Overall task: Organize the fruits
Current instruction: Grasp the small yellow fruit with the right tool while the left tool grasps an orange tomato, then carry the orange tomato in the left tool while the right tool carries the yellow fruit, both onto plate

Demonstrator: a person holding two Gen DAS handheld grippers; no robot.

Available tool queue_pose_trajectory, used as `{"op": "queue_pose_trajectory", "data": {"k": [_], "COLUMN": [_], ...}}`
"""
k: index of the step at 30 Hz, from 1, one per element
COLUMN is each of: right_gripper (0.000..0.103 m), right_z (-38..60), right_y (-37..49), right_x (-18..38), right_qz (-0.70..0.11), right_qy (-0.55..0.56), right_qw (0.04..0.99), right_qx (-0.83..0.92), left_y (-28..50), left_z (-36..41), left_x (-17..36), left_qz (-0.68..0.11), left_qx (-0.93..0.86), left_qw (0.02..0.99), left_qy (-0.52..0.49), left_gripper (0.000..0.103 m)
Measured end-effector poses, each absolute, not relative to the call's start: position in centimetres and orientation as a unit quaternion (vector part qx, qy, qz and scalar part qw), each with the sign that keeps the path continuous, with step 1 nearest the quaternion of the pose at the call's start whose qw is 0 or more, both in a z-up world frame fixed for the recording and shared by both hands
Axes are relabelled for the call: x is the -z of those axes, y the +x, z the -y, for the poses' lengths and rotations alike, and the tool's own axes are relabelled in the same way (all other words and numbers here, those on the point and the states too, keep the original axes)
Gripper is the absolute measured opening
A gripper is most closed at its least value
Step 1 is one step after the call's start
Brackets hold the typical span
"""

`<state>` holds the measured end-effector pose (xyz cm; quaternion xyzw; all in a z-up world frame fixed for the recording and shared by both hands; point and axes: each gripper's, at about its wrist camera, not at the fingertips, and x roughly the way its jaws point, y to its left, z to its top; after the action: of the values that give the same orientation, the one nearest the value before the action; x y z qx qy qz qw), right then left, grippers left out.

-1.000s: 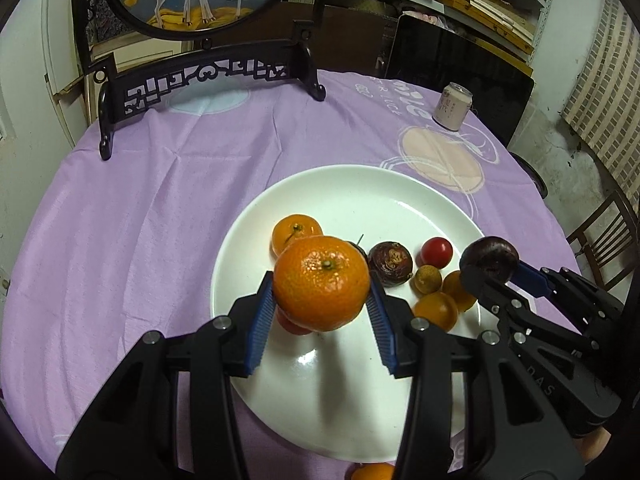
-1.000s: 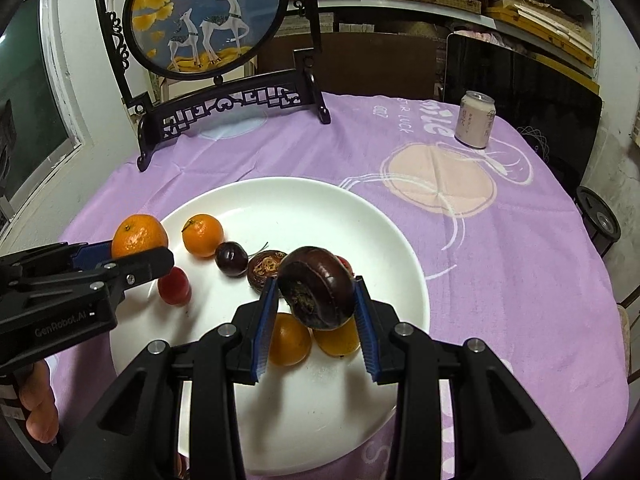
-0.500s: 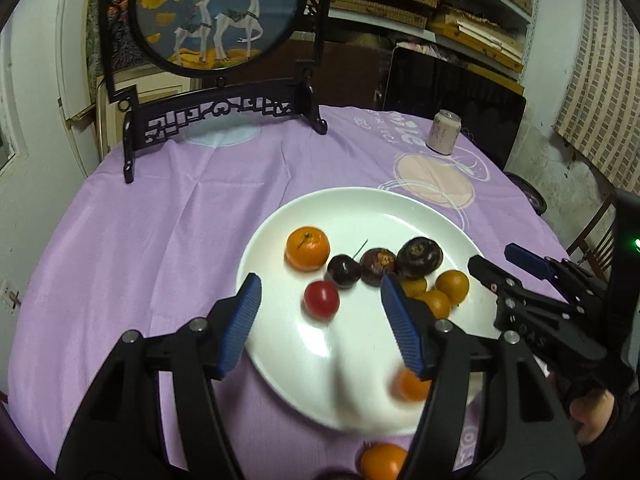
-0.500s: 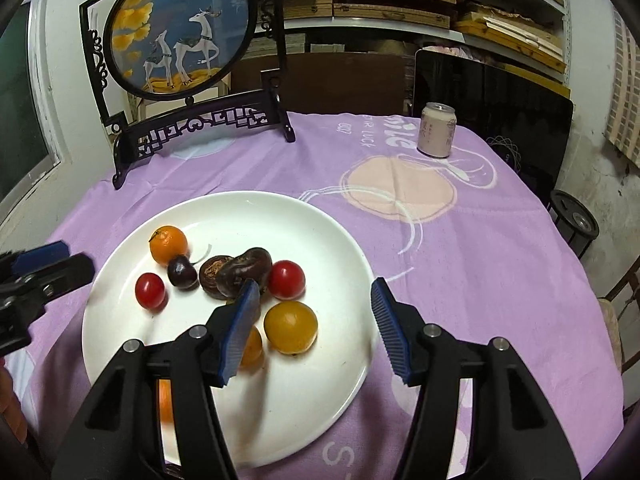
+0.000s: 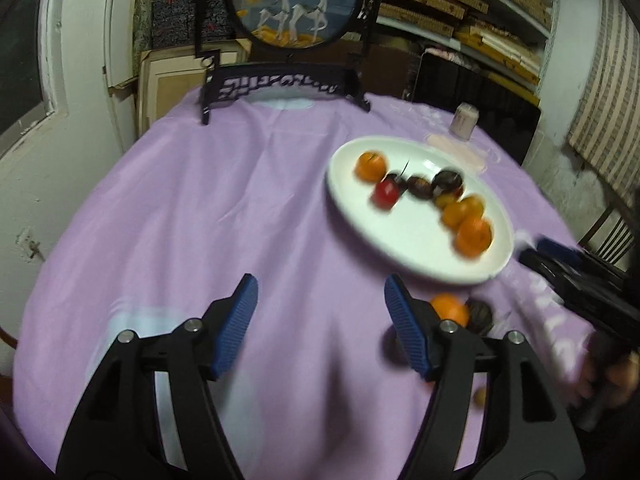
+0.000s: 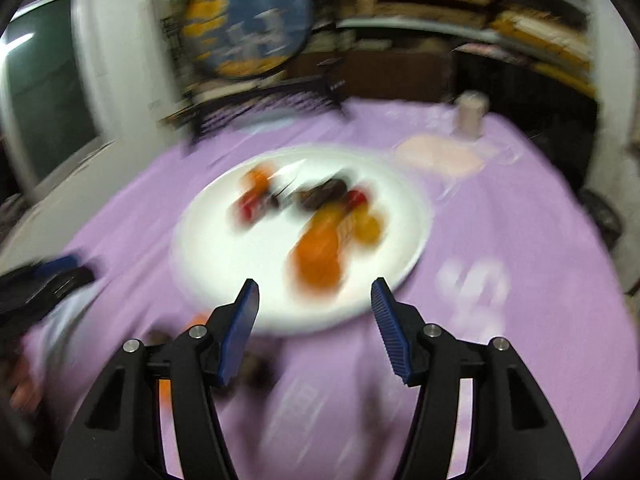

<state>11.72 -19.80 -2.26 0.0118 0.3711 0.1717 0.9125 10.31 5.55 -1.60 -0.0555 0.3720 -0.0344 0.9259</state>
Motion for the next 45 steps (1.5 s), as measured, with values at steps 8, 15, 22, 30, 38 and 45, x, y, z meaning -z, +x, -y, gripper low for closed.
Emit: {"op": "queue_pose_trajectory", "data": {"k": [8,15,22,30,38,45], "right_gripper": [0.061,0.026,0.025,0.025,0.025,0.025], "right_z": [15.8,14.8,18.1,23.3,24.7,24.2], "right_y": [4.0,5.4,5.3,4.8,4.1,4.2], "right_x": [5.4,7.1,6.5,6.2,6.3,5.9], "right_qz": [-0.435,-0.453,-0.452,-0.451,-0.45,-0.446], "right_qy": [-0.06,-0.06,-0.031,0.031,0.05,0.043], "right_qw": [0.867,0.858,0.87,0.876,0.876,0.878], "right_qx": [-0.236,-0.234,-0.197,-0.166,-0.166,-0.169], "left_y": [8.0,6.2,6.5,8.0,9.6,8.3], "left_z": [-5.0,-1.9,1.4,4.6,5.7,4.7], "left_x": [3.4,3.7,4.6,6.6,7.0,5.6], "left_qz": [-0.406,-0.416,-0.432,-0.462,-0.456,-0.448], "left_qx": [0.076,0.11,0.135,0.131,0.112,0.127], "left_qw": [0.908,0.902,0.891,0.877,0.882,0.885], "left_qy": [-0.065,-0.036,-0.013,0.018,0.024,0.014], "left_gripper": [0.068,0.068,0.069,0.069,0.037,0.037]}}
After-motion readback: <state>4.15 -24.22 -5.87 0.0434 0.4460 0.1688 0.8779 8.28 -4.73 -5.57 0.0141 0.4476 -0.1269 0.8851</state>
